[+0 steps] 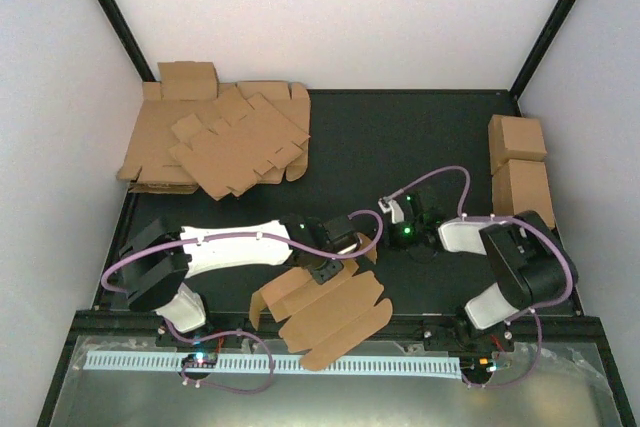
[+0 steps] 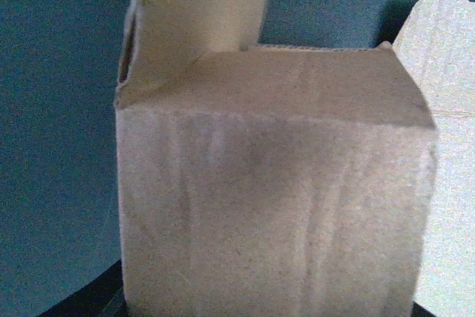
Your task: Fold the paper box
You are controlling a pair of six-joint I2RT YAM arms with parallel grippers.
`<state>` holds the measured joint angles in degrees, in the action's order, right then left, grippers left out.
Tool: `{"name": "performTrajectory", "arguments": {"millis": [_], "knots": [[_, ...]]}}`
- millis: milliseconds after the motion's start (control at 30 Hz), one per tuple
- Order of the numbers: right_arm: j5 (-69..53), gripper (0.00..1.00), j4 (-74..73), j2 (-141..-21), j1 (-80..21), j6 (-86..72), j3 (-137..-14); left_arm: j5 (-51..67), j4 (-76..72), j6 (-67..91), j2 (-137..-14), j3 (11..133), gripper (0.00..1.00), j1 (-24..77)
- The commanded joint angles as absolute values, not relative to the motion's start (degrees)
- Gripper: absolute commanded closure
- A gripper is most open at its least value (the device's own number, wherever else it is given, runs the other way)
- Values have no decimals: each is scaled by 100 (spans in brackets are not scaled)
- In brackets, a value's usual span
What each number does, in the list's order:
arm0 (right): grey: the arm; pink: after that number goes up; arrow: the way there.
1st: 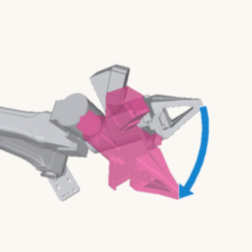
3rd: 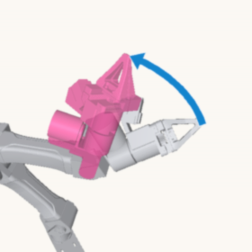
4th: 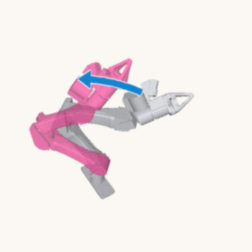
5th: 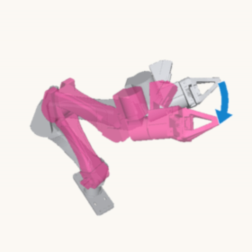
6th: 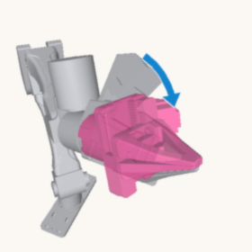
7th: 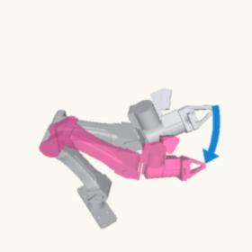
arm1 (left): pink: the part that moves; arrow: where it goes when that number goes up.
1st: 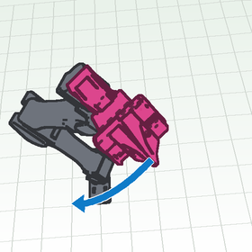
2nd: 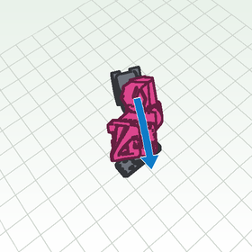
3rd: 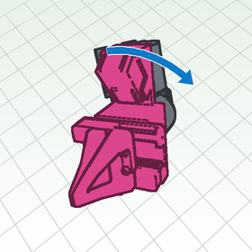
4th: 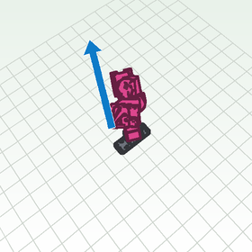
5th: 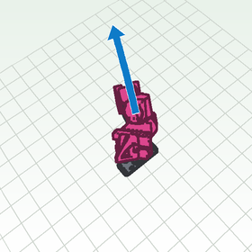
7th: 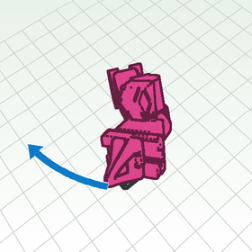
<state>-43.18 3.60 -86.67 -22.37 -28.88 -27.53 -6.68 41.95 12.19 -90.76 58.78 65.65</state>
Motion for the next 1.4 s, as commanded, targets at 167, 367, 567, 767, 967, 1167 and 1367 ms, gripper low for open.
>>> {"name": "performTrajectory", "arguments": {"millis": [167,367,567,767,967,1167,1367], "knots": [[-5995,68,1704,-9037,-2435,-3135,-2550,-868,4380,1231,-9313,6195,54,6592],[-5741,71,1103,-8586,-2518,-2957,-2358,-975,4396,1291,-9299,6197,54,6601],[-5290,69,-26,-8075,-2531,-2575,-2702,-1111,4392,1396,-9321,6196,54,6592],[-5383,68,-91,-8127,-2533,-2603,-2783,-686,3976,1413,-9079,5987,54,6429],[-5167,62,66,-8479,-2536,-2515,-2830,-208,3755,1236,-9043,5879,54,6211],[-5157,61,10,-9116,-2531,-2313,-3397,278,3534,1081,-8974,5667,54,5836],[-5113,58,-509,-9417,-2531,-2023,-3979,955,3357,963,-8945,5518,55,5345]]}}
